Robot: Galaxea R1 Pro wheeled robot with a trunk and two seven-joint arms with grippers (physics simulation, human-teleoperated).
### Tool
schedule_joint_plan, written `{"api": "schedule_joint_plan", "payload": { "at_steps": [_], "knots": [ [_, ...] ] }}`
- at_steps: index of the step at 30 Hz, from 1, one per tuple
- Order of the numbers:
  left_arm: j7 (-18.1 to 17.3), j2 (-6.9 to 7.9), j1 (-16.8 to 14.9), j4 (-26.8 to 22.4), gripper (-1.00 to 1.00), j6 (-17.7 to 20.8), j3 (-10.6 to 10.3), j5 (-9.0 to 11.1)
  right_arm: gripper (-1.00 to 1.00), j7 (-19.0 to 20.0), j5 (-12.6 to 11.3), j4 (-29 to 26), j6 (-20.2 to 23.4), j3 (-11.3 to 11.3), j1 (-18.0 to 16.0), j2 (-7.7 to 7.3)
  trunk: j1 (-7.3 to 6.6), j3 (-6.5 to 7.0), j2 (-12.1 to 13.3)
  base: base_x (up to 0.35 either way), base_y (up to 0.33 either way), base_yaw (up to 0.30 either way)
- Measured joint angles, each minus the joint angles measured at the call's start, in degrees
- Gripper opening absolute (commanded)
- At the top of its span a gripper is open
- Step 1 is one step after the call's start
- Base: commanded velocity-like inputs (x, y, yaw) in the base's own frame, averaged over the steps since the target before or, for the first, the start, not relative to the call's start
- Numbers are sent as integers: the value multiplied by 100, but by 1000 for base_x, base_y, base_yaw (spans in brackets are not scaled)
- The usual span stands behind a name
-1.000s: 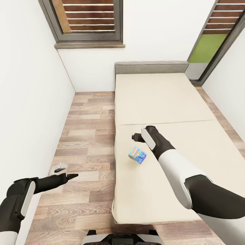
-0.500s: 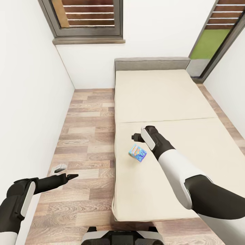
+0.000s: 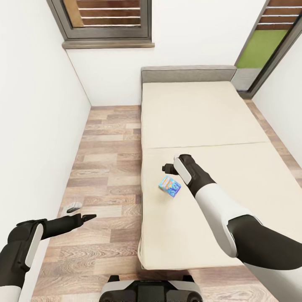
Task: Put all the toys in the child's room - the three board games (two on the bed and one on the table), the two jigsaw puzzles on the table, and the tennis ball on the table - inside the toy box on the table in the child's room.
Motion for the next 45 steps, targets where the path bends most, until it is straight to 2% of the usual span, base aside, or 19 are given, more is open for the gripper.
{"api": "schedule_joint_plan", "payload": {
  "at_steps": [2, 13, 17, 30, 33, 36, 39, 41, 43, 44, 45],
  "knots": [
    [-4, 0, 0, 0, 100, 0, 6, 1, 100, 1, -2, -29, 14, 0, -26, 0, 0, -19, 0, 0, 0, 0],
    [0, 9, 0, 0, 100, -1, 23, -29, 100, 2, -30, -32, 67, -8, -715, 0, 0, -123, -1, 0, 0, 0],
    [-1, 9, 0, 0, 100, -1, 29, -33, 100, 2, -39, -22, 71, -8, -863, 0, 0, -161, 0, 0, 0, 0],
    [-4, 13, 0, 0, 100, -1, 70, -26, 100, 2, -23, 198, 24, -17, -942, 0, 0, -285, 0, 0, 0, 0],
    [-12, 52, 0, 0, 100, -1, 74, -17, 100, 2, -15, 240, 16, -19, -943, 0, 0, -313, 0, 0, 0, 0],
    [-25, 178, 0, 0, 100, 5, 81, 2, 100, 2, -7, 256, 21, -20, -943, 0, 0, -341, 0, 0, 0, 0],
    [-159, 343, -1, 0, 100, 8, 174, 14, 100, 2, -3, 261, 28, -20, -943, 0, 0, -370, 0, 0, 0, 0],
    [-417, 462, 1, -1, 100, 10, 385, 20, 100, 2, -2, 262, 33, -20, -943, 0, 0, -389, 0, 0, 0, 0],
    [-808, 553, 6, -1, 100, 13, 680, 19, 100, 2, -2, 263, 32, -20, -943, 0, 0, -408, 0, 0, 0, 0],
    [-1122, 602, 10, -1, 100, 14, 880, 8, 100, 1, -2, 264, 29, -17, -943, 0, 0, -417, 0, 0, 0, 0],
    [-1295, 630, 12, -1, 100, 16, 984, 2, 100, 1, -3, 264, 27, -15, -943, 0, 0, -427, 0, 0, 0, 0]
  ]
}}
